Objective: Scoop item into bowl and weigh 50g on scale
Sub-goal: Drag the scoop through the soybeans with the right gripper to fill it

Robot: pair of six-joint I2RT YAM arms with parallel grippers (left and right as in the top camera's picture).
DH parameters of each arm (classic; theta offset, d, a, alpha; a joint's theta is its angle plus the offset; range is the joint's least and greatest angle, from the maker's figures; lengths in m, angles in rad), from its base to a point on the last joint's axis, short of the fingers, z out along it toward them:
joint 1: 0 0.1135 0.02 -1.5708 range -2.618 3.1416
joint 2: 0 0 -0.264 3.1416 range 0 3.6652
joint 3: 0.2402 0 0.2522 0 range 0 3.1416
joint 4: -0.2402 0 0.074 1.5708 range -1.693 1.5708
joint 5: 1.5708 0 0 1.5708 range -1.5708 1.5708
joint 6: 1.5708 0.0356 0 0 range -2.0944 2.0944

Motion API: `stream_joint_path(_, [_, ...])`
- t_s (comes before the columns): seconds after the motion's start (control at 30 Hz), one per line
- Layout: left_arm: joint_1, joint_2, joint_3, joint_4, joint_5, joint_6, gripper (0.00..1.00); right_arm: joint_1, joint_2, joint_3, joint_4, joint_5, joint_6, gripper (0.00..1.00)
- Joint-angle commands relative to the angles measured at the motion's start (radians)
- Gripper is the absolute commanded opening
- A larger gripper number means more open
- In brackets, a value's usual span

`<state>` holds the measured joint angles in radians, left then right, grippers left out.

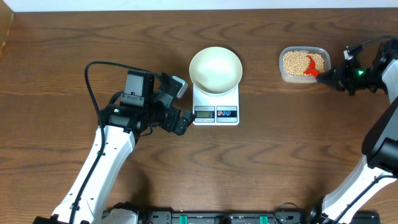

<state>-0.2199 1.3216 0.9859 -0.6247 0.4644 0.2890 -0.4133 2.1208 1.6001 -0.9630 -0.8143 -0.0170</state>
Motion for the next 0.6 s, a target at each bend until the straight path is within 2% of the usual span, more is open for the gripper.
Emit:
stream_joint_path(0.0, [0.000, 0.003, 0.000, -0.003, -0.006, 0.006, 1.00, 0.019, 0.048, -0.002, 0.016, -0.011, -0.090, 0.01])
stream_joint_path(0.33, [0.000, 0.003, 0.000, -0.003, -0.005, 0.006, 1.00, 0.008, 0.048, -0.001, 0.043, -0.061, -0.104, 0.01])
stream_joint_path(0.57, [0.000, 0.003, 0.000, -0.003, -0.006, 0.006, 1.00, -0.052, 0.047, 0.000, 0.043, -0.113, -0.088, 0.01])
